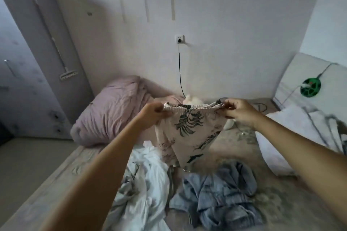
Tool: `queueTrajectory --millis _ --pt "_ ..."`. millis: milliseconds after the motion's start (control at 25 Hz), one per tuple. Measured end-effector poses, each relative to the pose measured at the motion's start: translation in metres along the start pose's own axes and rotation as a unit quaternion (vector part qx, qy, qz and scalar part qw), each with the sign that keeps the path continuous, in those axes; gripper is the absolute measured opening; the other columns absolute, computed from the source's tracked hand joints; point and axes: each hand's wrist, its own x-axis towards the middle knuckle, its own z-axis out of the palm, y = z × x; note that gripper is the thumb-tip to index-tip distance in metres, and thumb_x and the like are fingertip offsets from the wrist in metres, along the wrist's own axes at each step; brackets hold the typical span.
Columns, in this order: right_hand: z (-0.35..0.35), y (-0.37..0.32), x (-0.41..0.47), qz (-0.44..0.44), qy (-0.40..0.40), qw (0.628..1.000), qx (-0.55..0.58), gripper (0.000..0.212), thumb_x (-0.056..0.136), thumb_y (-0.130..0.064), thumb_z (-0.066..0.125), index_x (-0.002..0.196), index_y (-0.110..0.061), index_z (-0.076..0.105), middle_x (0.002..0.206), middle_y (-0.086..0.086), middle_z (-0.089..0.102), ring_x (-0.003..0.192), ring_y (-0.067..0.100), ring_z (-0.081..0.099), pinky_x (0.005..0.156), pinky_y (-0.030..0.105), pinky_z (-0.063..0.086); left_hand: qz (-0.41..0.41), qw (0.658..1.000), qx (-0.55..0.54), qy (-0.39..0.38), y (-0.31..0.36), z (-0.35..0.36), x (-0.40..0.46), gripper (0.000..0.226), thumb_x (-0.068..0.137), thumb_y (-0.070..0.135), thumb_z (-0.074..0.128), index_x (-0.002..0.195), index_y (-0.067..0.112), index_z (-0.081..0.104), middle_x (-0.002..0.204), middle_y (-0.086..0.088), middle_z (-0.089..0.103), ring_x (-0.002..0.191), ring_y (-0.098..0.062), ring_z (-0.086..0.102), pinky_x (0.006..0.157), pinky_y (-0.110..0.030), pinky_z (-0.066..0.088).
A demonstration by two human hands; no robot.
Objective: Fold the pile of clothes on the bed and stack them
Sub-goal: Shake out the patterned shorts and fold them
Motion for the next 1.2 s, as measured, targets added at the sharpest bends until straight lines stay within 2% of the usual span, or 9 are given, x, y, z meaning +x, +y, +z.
queueTrajectory --millis 120,240,520,640,760,880,960,1080,1200 --pt "0.035 0.093 -0.070 0.070 -0.069 0.994 -0.045 0.015 0.081 -0.002 0.070 0.081 -0.016 0.064 0.077 -0.004 0.065 0.075 0.005 0.058 0.074 0.023 0.044 -0.077 0.992 -0.020 -0.094 -0.075 0.072 -0.076 0.005 0.083 0.007 0.070 0.082 0.006 0.066 0.063 0.003 0.052 0.054 -0.002 0.043 0.054 -0.019 0.036" --pt "0.068 0.182 -0.142 0.160 -0.114 0.980 -0.031 0.014 0.080 0.001 0.069 0.080 -0.011 0.062 0.072 -0.002 0.061 0.063 -0.004 0.056 0.067 0.017 0.044 -0.146 0.974 -0.011 -0.174 -0.132 0.141 -0.153 0.021 0.086 0.006 0.067 0.073 0.020 0.059 0.046 0.016 0.049 0.041 0.004 0.040 0.046 -0.014 0.033" --pt "0.126 0.314 -0.296 0.304 -0.228 0.925 -0.021 0.010 0.084 -0.020 0.069 0.087 -0.019 0.059 0.079 -0.004 0.063 0.078 0.010 0.057 0.074 0.030 0.042 -0.243 0.902 0.034 -0.357 -0.229 0.266 -0.311 0.025 0.093 0.024 0.060 0.074 0.030 0.044 0.069 0.012 0.045 0.060 0.000 0.039 0.057 -0.015 0.033" --pt "0.140 0.348 -0.348 0.354 -0.272 0.895 -0.014 0.034 0.078 -0.046 0.069 0.086 -0.015 0.057 0.077 -0.005 0.057 0.073 0.000 0.053 0.066 0.021 0.039 -0.261 0.878 0.018 -0.402 -0.253 0.295 -0.353 0.024 0.089 0.030 0.065 0.076 0.034 0.045 0.075 0.014 0.052 0.071 -0.002 0.048 0.063 -0.015 0.036" --pt "0.153 0.374 -0.389 0.417 -0.343 0.842 -0.009 0.019 0.092 -0.017 0.060 0.081 -0.014 0.046 0.075 -0.002 0.044 0.071 0.004 0.044 0.063 0.018 0.036 -0.272 0.847 0.000 -0.456 -0.266 0.319 -0.384 0.018 0.089 0.026 0.065 0.082 0.027 0.048 0.075 0.018 0.049 0.070 0.004 0.047 0.061 -0.007 0.034" --pt "0.164 0.403 -0.415 0.446 -0.391 0.805 -0.018 0.022 0.092 -0.014 0.060 0.079 -0.015 0.043 0.076 -0.001 0.045 0.072 0.006 0.044 0.066 0.020 0.039 -0.269 0.816 0.004 -0.512 -0.284 0.343 -0.406 0.030 0.090 0.027 0.064 0.073 0.031 0.040 0.073 0.017 0.045 0.068 0.006 0.042 0.063 -0.012 0.035" --pt "0.168 0.418 -0.413 0.450 -0.408 0.794 -0.029 0.017 0.090 -0.009 0.062 0.082 -0.012 0.047 0.080 0.002 0.051 0.072 0.004 0.048 0.067 0.020 0.041 -0.270 0.813 0.013 -0.516 -0.299 0.352 -0.409 0.034 0.090 0.024 0.063 0.070 0.032 0.037 0.072 0.017 0.043 0.065 0.006 0.040 0.059 -0.010 0.032" --pt "0.174 0.437 -0.385 0.449 -0.370 0.813 -0.016 0.016 0.086 -0.002 0.065 0.099 0.000 0.056 0.092 0.011 0.062 0.079 0.006 0.056 0.071 0.021 0.044 -0.267 0.851 0.016 -0.451 -0.324 0.353 -0.382 0.034 0.091 0.015 0.061 0.068 0.028 0.038 0.069 0.011 0.043 0.064 -0.003 0.040 0.058 -0.015 0.031" --pt "0.182 0.446 -0.325 0.434 -0.302 0.849 -0.001 0.019 0.088 -0.002 0.062 0.103 -0.014 0.060 0.095 0.004 0.065 0.085 0.012 0.059 0.073 0.017 0.047 -0.298 0.886 -0.014 -0.356 -0.351 0.345 -0.329 0.017 0.089 0.013 0.064 0.080 0.019 0.052 0.066 0.008 0.045 0.064 -0.008 0.041 0.057 -0.017 0.032"
